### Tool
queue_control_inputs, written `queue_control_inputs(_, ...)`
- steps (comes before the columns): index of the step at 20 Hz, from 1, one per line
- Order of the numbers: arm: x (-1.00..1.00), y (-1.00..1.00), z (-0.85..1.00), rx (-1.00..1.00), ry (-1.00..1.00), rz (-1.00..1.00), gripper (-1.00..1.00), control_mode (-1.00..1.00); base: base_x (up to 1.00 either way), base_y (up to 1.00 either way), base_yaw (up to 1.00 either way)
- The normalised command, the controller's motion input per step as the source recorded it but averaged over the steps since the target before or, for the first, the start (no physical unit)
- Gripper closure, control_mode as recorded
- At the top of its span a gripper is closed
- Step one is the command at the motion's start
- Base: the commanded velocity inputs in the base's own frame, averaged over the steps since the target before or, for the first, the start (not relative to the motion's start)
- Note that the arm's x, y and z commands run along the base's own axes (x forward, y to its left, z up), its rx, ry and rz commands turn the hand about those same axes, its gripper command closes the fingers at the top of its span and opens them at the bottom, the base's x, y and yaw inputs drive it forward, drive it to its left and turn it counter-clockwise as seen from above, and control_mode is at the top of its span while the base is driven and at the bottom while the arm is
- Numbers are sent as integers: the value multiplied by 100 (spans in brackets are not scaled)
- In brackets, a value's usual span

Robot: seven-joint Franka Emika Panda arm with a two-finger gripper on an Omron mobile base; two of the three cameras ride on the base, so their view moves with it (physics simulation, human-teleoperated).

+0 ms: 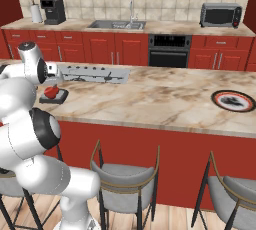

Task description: Take the steak from the fridge and place it on the digital scale on the counter by the fridge. Wait a few seconds for a reading, then move it to the plate on the dining counter.

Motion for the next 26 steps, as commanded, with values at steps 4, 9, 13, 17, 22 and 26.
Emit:
queue_control_inputs(4, 0, 0, -6, 0, 0, 0, -100, -100, 0, 0, 0)
queue_control_inputs(9, 0, 0, -6, 0, 0, -1, -100, -100, 0, 0, 0)
queue_control_inputs(13, 0, 0, -7, 0, 0, 0, -100, -100, 0, 0, 0)
queue_control_inputs(17, 0, 0, -7, 0, 0, 0, -100, -100, 0, 0, 0)
queue_control_inputs(22, 0, 0, -9, 0, 0, 0, -100, -100, 0, 0, 0)
queue_control_inputs(26, 0, 0, -9, 0, 0, 0, -100, -100, 0, 0, 0)
